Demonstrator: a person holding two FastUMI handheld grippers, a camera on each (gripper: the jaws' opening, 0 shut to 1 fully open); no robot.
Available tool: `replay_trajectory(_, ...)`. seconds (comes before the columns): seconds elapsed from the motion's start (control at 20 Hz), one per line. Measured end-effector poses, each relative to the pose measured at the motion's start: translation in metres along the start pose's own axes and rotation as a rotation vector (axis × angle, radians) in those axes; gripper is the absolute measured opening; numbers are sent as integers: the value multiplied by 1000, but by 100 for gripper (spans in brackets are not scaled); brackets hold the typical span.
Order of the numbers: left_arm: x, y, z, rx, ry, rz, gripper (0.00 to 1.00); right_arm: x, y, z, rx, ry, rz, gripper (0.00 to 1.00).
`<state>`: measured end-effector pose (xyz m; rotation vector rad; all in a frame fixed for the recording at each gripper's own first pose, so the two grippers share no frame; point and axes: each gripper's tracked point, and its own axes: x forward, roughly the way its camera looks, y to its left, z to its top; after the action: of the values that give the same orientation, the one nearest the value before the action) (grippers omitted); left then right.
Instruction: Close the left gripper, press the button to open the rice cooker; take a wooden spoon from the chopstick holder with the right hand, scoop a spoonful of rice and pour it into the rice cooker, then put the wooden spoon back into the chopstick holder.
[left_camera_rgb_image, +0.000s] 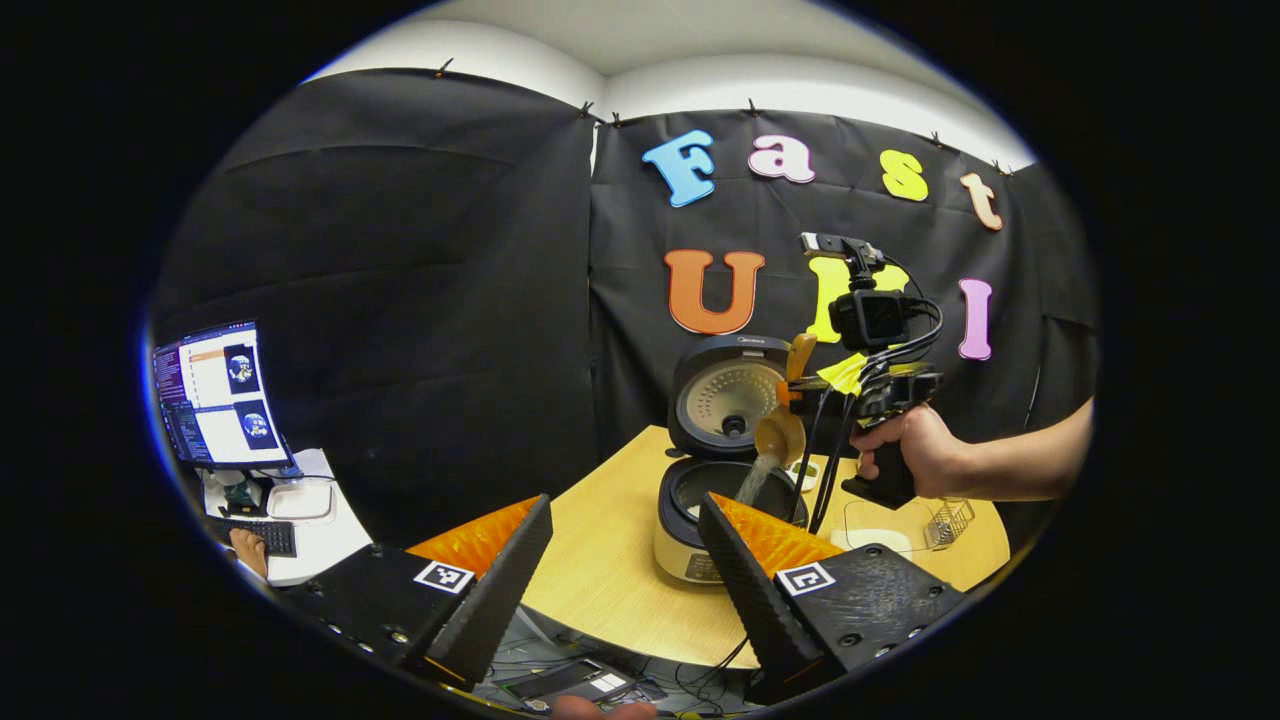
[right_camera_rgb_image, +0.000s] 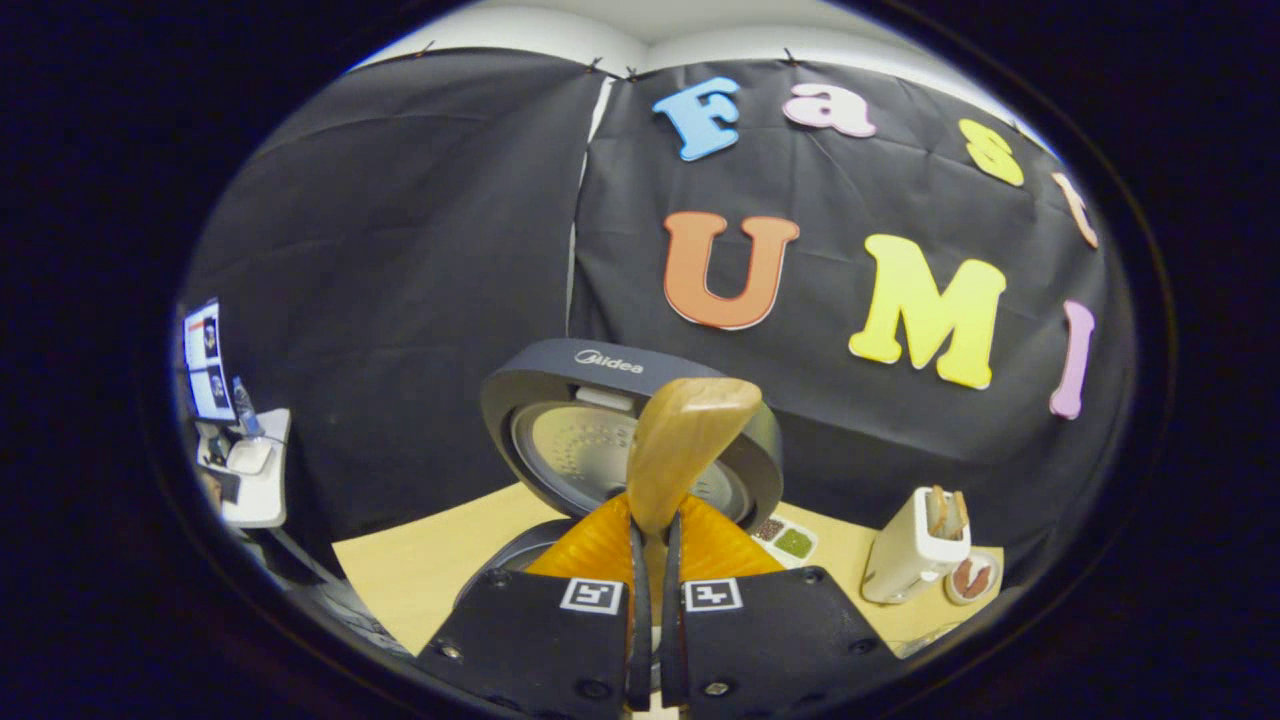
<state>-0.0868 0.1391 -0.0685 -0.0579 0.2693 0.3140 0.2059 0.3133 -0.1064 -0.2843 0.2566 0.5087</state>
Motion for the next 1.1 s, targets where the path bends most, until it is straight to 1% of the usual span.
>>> replay_trajectory(0.25, -6, 8, 0, -9, -10, 7, 95, -3, 5, 1, -113, -37, -15, 9)
replay_trajectory(0.45, -5, 2, 5, -8, -11, -2, 95, -8, 0, 4, -63, -46, -13, 10)
replay_trajectory(0.6, -7, -6, 7, -8, -11, -25, 95, -18, -7, 9, 7, -44, -11, 9)
replay_trajectory(0.7, -10, -16, 8, -8, -12, -53, 95, -33, -13, 12, 72, -50, -2, 9)
replay_trajectory(0.8, -13, -25, 9, -1, -15, -81, 95, -50, -20, 14, 167, -62, 16, 9)
replay_trajectory(0.9, -14, -34, 8, 14, -13, -102, 95, -66, -36, 12, 258, -58, 26, 9)
replay_trajectory(1.1, -16, -67, 9, 36, -25, -167, 95, -103, -78, -3, 426, -31, 1, 9)
